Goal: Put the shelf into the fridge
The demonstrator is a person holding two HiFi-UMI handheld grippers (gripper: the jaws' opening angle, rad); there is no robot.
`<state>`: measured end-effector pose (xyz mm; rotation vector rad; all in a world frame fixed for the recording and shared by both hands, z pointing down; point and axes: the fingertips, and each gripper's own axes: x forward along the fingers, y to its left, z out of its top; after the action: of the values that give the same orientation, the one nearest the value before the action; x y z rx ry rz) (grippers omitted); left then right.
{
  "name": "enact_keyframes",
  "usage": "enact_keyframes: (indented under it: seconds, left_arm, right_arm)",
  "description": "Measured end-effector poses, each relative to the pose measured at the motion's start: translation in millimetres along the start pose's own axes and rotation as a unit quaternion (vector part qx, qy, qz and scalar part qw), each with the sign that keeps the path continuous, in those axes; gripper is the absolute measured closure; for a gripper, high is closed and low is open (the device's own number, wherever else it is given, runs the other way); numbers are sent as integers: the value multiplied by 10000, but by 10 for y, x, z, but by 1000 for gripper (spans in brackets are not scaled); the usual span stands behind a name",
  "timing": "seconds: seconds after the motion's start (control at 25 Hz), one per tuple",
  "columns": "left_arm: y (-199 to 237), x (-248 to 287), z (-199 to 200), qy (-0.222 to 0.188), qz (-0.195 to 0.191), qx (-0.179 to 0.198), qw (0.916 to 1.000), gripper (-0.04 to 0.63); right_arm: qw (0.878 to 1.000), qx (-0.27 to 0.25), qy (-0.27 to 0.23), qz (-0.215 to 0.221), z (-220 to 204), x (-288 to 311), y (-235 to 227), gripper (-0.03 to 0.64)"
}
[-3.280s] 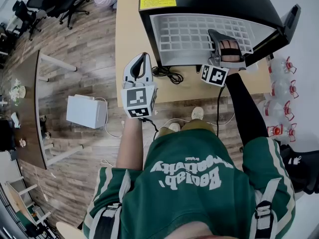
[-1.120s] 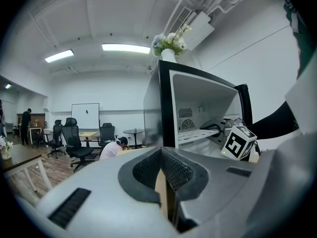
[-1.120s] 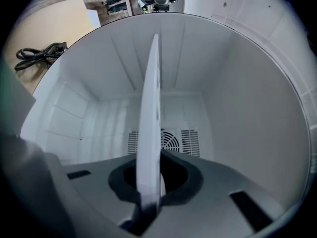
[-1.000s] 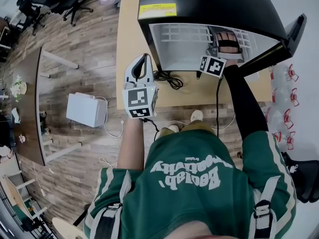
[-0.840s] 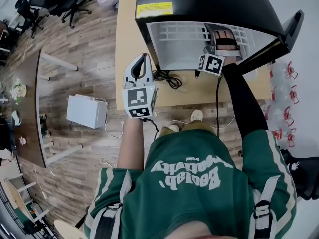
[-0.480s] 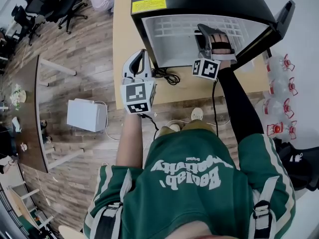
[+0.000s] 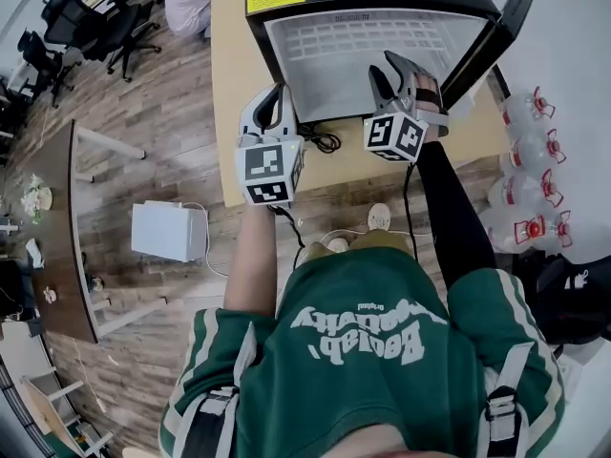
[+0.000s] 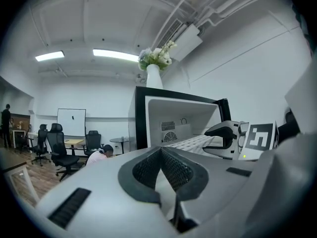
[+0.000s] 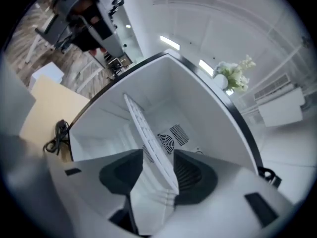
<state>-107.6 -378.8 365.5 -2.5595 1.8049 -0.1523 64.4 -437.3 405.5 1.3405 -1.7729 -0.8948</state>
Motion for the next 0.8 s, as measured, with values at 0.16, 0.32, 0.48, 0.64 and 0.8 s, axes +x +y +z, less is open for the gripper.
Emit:
enact_keyframes:
  seconds: [0.16,0.32,0.48,0.64,0.8]
  left_arm:
    - [-113,-87,58,-74,-133,-17,9999,595]
    - [-200,-159,118,-158,-268,-73,9995,595]
    - [-299,-200,187,-249,-375,-37,9990,595]
    - [-442,-231,267,-319,-494,57,9983,595]
    - [-577,-243,366,-425,-606,95,9972,595]
  right_arm:
    - [9920,1259,-39,95,24,-266,-109,386]
    - [9693,2439,-252,190,99,-524,-238,350]
    - [9345,3518,-454,292,127,-756,-357,325]
    - [9106,4079,-637,199,106,-955,-459,298]
    - [8968,4369,-688,125,43,-1143,-490,284]
